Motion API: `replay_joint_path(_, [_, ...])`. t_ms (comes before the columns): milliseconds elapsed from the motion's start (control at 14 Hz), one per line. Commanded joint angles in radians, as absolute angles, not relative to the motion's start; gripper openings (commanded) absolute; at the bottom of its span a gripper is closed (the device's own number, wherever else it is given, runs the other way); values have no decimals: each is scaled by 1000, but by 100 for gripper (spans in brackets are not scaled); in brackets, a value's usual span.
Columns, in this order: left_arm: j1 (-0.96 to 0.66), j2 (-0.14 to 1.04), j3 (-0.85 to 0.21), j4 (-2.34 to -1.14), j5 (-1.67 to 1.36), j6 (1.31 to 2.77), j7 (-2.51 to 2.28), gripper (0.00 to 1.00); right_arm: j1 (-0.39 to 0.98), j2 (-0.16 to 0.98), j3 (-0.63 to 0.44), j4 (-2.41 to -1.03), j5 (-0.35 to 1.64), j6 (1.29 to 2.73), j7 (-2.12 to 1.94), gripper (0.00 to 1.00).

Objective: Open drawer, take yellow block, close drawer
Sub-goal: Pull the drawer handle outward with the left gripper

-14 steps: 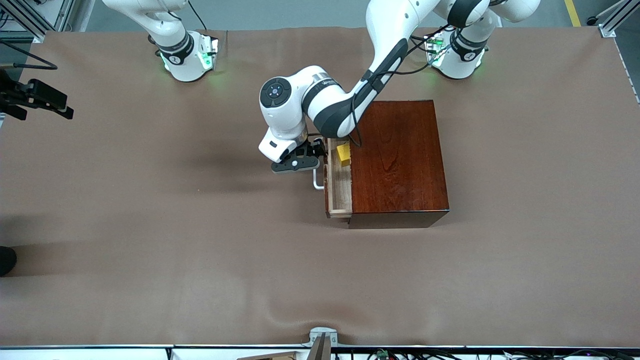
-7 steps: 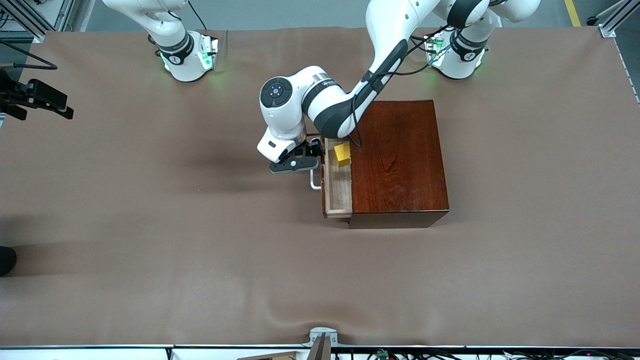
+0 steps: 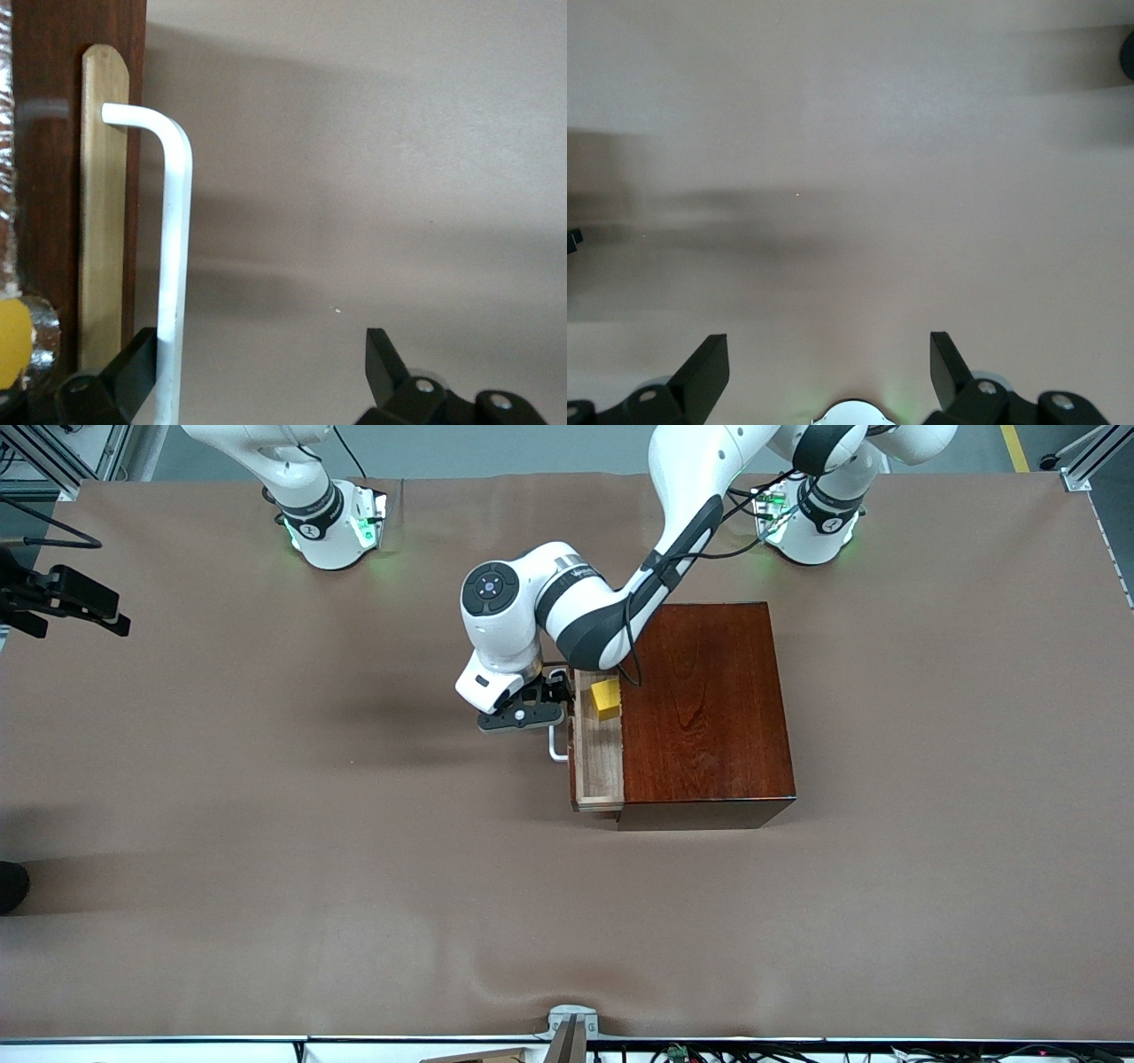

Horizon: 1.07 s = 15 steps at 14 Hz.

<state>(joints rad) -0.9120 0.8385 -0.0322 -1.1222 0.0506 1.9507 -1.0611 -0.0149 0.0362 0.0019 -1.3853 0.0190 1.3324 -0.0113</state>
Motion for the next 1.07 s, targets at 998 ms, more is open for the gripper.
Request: replay_joint_path(998, [-954,934,-31,-988,21,2108,-1074,100,-21,21,6,-1401,14,1335,-17,100])
